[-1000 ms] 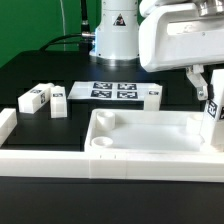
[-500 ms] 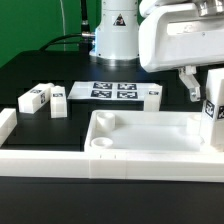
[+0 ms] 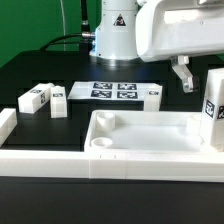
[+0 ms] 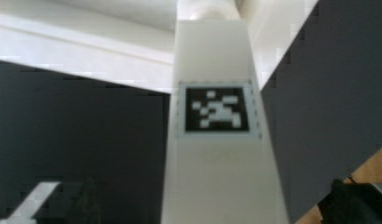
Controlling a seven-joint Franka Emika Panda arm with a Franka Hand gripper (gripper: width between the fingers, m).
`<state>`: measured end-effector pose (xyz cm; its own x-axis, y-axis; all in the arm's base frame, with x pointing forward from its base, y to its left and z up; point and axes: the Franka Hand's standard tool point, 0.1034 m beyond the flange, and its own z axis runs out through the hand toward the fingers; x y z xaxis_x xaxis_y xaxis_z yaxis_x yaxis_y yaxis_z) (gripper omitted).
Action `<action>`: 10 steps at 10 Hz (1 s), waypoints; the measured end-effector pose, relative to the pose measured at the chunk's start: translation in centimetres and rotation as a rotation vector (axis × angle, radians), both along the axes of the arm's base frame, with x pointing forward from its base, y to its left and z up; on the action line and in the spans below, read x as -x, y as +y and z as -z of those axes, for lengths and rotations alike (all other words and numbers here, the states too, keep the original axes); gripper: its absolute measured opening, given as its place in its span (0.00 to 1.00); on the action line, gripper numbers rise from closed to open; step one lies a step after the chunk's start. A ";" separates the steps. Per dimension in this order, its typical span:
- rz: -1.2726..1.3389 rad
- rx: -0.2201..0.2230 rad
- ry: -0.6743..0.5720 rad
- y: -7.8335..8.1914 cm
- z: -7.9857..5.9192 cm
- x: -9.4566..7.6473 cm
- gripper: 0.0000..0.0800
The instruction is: Assemble desk
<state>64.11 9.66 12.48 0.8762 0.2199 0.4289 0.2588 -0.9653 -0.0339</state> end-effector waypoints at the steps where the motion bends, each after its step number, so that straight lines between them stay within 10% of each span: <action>1: -0.003 -0.001 0.010 0.0 -1.0 -0.3 0.81; 4: 0.001 -0.004 0.018 -0.3 -3.0 -1.1 0.81; 10: 0.002 -0.013 0.248 0.2 -1.6 -0.3 0.81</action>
Offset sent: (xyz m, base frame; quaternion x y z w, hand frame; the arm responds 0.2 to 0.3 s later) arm 0.0083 -0.0026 0.0272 0.0142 -0.0273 0.0396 0.9987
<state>64.44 9.88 14.08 0.9554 0.2140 0.2034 0.2392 -0.9649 -0.1085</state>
